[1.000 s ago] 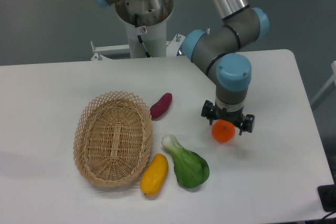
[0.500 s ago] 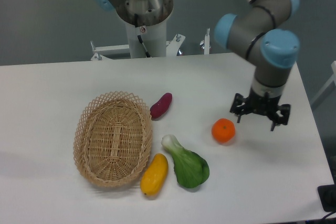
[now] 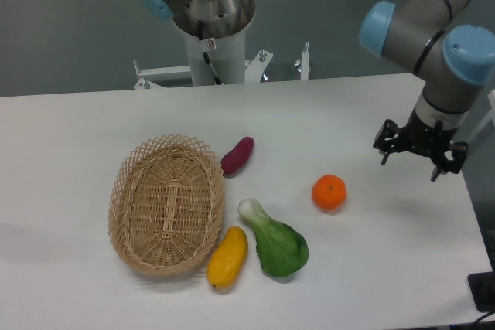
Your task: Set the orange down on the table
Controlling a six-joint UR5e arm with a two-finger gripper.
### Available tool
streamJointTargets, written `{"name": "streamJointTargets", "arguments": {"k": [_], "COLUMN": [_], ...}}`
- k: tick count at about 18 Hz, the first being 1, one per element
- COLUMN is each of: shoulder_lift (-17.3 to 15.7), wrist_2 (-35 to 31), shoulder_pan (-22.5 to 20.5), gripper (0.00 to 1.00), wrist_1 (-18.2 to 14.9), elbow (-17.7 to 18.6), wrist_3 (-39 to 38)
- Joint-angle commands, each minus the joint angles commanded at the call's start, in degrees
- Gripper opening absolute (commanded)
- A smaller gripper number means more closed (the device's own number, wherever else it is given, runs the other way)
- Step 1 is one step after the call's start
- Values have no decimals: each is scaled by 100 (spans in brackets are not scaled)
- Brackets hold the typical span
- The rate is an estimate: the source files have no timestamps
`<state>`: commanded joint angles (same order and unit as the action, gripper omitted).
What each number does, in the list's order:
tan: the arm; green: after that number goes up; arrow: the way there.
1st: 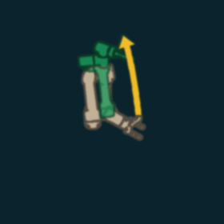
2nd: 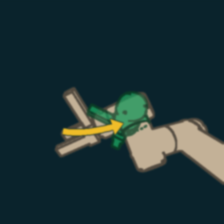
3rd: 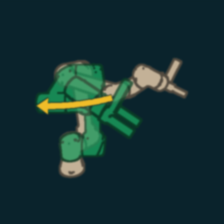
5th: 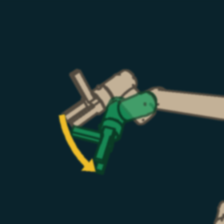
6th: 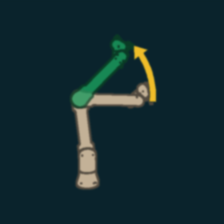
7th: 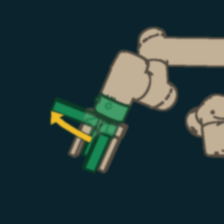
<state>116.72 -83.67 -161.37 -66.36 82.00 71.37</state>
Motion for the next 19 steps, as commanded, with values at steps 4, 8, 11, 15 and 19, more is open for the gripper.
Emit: {"name": "streamJointTargets", "arguments": {"k": [4, 8, 11, 15, 19], "shoulder_lift": [0, -35, -53, -70, -70], "wrist_2": [-17, -97, -105, -473, -571], "shoulder_pan": [-18, -9, 17, 44, 62], "gripper": [100, 100, 100, 100, 100], "wrist_1": [403, 782, 765, 765, 765], "elbow": [228, 431, 457, 466, 475], "wrist_3": [44, 88, 167, 579, 615]}}
